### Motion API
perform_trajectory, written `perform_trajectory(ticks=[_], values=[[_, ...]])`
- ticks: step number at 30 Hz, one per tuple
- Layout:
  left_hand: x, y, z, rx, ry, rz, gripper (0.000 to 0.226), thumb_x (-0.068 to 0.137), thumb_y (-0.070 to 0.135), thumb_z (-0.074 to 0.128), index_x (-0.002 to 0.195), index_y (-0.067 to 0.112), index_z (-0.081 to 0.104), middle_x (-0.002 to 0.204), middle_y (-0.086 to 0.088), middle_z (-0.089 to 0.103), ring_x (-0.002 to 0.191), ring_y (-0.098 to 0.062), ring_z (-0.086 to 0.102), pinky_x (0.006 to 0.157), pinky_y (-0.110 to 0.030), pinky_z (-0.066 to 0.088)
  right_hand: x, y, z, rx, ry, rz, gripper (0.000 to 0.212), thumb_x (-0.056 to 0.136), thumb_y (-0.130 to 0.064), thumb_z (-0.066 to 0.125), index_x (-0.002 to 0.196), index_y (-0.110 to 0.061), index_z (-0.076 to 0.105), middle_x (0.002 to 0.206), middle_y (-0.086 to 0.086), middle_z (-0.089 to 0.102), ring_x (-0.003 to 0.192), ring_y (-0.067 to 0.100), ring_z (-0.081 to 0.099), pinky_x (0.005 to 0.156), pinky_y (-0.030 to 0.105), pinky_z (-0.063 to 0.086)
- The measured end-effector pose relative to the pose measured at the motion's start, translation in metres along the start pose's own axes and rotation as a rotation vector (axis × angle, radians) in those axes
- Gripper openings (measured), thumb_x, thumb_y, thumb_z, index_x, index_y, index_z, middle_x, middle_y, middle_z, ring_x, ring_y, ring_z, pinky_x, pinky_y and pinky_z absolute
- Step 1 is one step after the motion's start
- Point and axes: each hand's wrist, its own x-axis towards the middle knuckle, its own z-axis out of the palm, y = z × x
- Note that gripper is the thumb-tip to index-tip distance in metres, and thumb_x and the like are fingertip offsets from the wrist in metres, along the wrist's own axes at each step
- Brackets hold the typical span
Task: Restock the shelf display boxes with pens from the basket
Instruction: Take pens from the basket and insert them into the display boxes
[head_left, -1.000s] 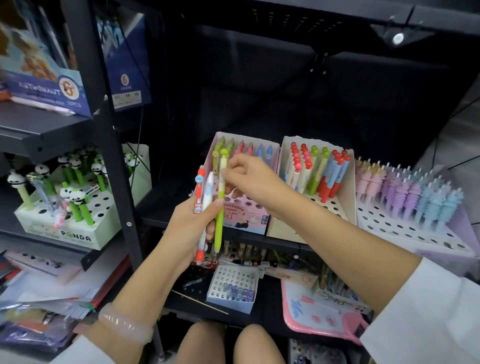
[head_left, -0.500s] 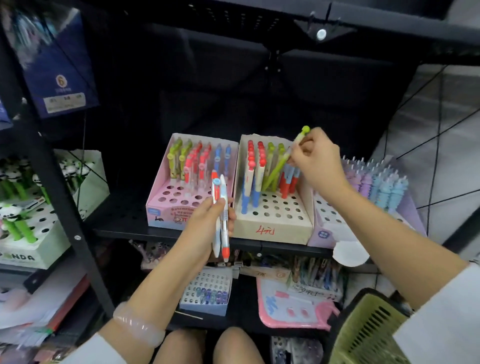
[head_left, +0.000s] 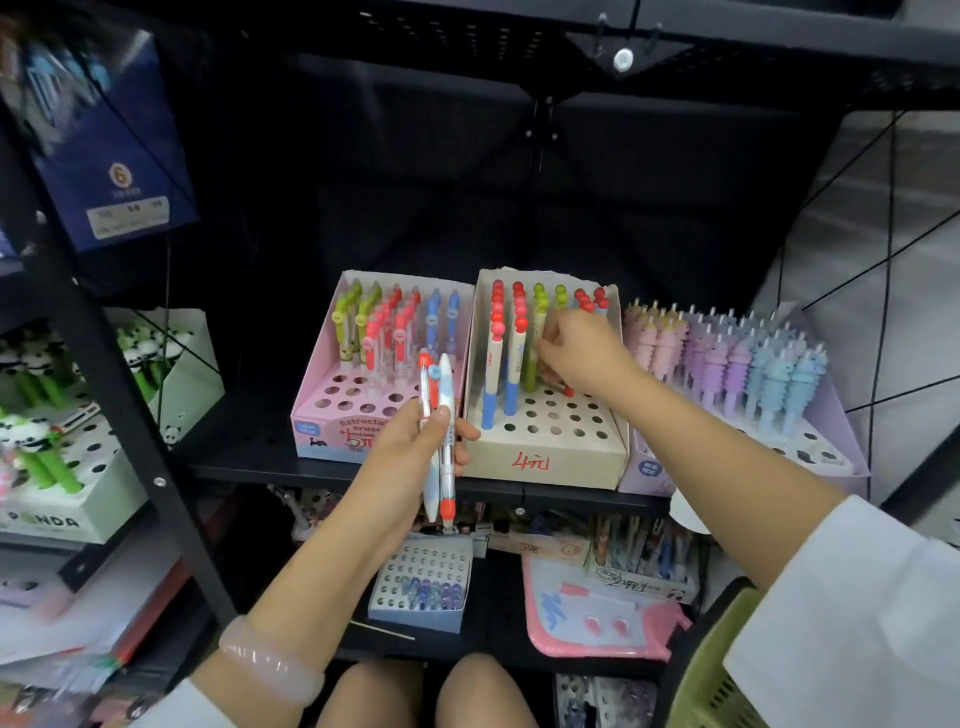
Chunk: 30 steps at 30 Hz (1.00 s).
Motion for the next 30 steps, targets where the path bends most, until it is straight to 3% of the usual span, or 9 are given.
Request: perform_trajectory(ticks=[2, 7, 10, 12, 15, 21, 23, 26, 30], values=[[-0.001, 0.000, -0.001, -0.020, 0.013, 0.015, 0.018, 0.099, 0.018, 0.040, 0.107, 0.005, 0.050, 0.069, 0.006, 0.067, 0.054, -0.004, 0.054, 0.052, -0.016, 0.046, -0.004, 0.001, 0.001, -0.048, -0.001, 0.037, 0.028, 0.095, -0.021, 0.050, 0.085, 0.003, 0.062, 0.082, 0.018, 0.068, 0.075, 0.028, 0.063, 0.075, 0.037, 0.052], [-0.001, 0.000, -0.006, -0.046, 0.050, 0.033, 0.014, 0.098, 0.020, 0.042, 0.102, 0.012, 0.052, 0.071, 0.008, 0.070, 0.055, -0.002, 0.056, 0.049, -0.016, 0.046, -0.023, -0.018, -0.009, 0.252, 0.403, -0.081, 0.028, 0.095, -0.026, 0.049, 0.069, -0.018, 0.051, 0.049, -0.005, 0.047, 0.044, 0.008, 0.042, 0.053, 0.024, 0.041], [-0.001, 0.001, -0.005, -0.135, 0.065, 0.033, 0.016, 0.099, 0.021, 0.040, 0.103, 0.014, 0.054, 0.073, 0.007, 0.071, 0.062, -0.002, 0.062, 0.051, -0.017, 0.048, -0.043, -0.040, -0.001, 0.340, 0.256, -0.242, 0.022, 0.094, -0.027, 0.051, 0.077, -0.016, 0.058, 0.058, -0.002, 0.055, 0.052, 0.014, 0.052, 0.057, 0.027, 0.046], [-0.001, 0.001, -0.007, -0.193, 0.076, 0.021, 0.019, 0.100, 0.022, 0.039, 0.104, 0.016, 0.056, 0.082, 0.004, 0.074, 0.078, -0.007, 0.069, 0.059, -0.020, 0.051, -0.056, -0.048, 0.007, 0.196, 0.110, -0.439, 0.012, 0.093, -0.023, 0.055, 0.093, -0.016, 0.064, 0.074, -0.007, 0.059, 0.064, 0.011, 0.056, 0.061, 0.022, 0.043], [-0.002, 0.002, -0.013, -0.334, 0.111, -0.042, 0.023, 0.100, 0.022, 0.039, 0.105, 0.013, 0.058, 0.094, -0.006, 0.071, 0.089, -0.014, 0.069, 0.067, -0.024, 0.054, -0.062, -0.050, 0.018, -0.020, -0.061, -0.720, 0.025, 0.091, -0.016, 0.057, 0.115, -0.019, 0.063, 0.096, -0.005, 0.055, 0.077, 0.005, 0.047, 0.063, 0.021, 0.041], [-0.006, 0.005, -0.016, -0.376, 0.129, -0.052, 0.027, 0.100, 0.020, 0.038, 0.091, 0.002, 0.056, 0.073, -0.012, 0.063, 0.067, -0.017, 0.065, 0.056, -0.029, 0.056, -0.066, -0.058, 0.030, -0.081, 0.090, -0.930, 0.025, 0.081, -0.009, 0.066, 0.106, -0.013, 0.067, 0.098, 0.009, 0.058, 0.080, 0.018, 0.054, 0.052, 0.032, 0.048], [-0.007, 0.006, -0.015, -0.360, 0.127, -0.044, 0.023, 0.100, 0.018, 0.038, 0.097, 0.002, 0.053, 0.082, -0.014, 0.063, 0.077, -0.020, 0.065, 0.067, -0.031, 0.059, -0.064, -0.061, 0.031, 0.006, 0.140, -0.892, 0.019, 0.084, -0.011, 0.062, 0.103, -0.011, 0.066, 0.100, 0.003, 0.059, 0.082, 0.014, 0.056, 0.058, 0.024, 0.048], [-0.009, 0.003, -0.022, -0.138, 0.232, -0.010, 0.015, 0.100, 0.019, 0.040, 0.102, 0.011, 0.052, 0.083, -0.006, 0.065, 0.058, -0.008, 0.061, 0.054, -0.019, 0.052, -0.058, -0.069, 0.029, 0.310, 0.130, -0.583, 0.012, 0.091, -0.019, 0.057, 0.100, -0.013, 0.061, 0.087, -0.018, 0.053, 0.075, -0.005, 0.050, 0.066, 0.008, 0.040], [-0.012, -0.002, -0.036, 0.056, 0.315, 0.055, 0.011, 0.096, 0.025, 0.049, 0.087, 0.019, 0.051, 0.062, 0.003, 0.049, 0.042, -0.005, 0.034, 0.038, -0.016, 0.033, -0.046, -0.080, 0.031, 0.699, 0.001, -0.245, 0.003, 0.093, -0.014, 0.055, 0.091, -0.012, 0.055, 0.077, -0.004, 0.059, 0.067, 0.009, 0.060, 0.067, 0.023, 0.054]])
